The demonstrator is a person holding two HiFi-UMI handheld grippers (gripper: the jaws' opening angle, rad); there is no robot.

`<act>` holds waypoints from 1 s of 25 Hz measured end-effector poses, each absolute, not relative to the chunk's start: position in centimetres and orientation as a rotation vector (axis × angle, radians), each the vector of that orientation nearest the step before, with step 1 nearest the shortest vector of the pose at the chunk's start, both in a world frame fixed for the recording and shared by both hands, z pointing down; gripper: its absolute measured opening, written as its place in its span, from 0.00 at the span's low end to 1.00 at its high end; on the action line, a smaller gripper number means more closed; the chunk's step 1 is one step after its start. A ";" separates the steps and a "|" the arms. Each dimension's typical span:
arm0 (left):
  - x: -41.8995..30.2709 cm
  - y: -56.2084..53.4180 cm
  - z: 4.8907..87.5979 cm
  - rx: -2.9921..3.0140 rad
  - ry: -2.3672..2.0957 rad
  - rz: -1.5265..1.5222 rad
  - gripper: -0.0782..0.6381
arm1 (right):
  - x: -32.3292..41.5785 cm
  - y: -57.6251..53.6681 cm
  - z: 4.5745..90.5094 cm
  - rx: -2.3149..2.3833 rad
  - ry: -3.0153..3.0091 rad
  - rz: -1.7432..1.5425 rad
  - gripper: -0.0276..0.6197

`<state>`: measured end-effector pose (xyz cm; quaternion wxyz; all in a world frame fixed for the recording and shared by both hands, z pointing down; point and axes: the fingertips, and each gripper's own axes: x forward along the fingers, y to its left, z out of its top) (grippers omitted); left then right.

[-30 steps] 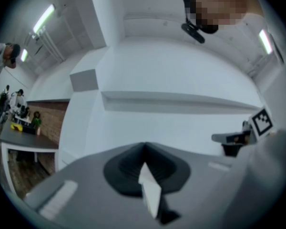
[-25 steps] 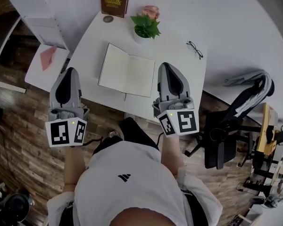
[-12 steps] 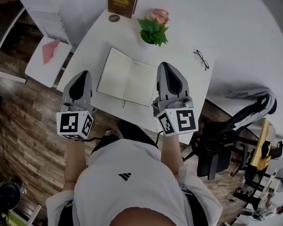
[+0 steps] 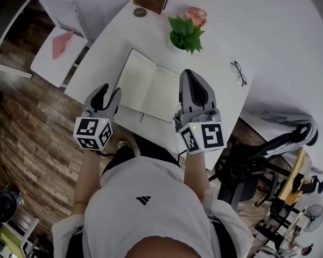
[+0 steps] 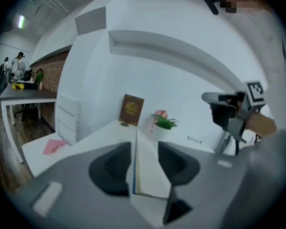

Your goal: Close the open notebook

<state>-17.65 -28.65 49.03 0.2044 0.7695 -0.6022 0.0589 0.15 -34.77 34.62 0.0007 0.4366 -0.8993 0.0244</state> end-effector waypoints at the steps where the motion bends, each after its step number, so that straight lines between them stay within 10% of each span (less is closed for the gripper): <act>1: -17.8 -28.7 49.7 2.120 -1.681 0.161 0.37 | 0.1 -34.9 34.8 1.361 -2.825 0.083 0.04; 17: -17.7 -28.2 57.4 1.876 -1.560 0.111 0.43 | 0.3 -36.1 36.2 1.307 -2.811 0.111 0.04; 25: -16.6 -28.1 55.3 1.985 -1.565 0.134 0.23 | 1.1 -35.9 36.0 1.331 -2.807 0.105 0.04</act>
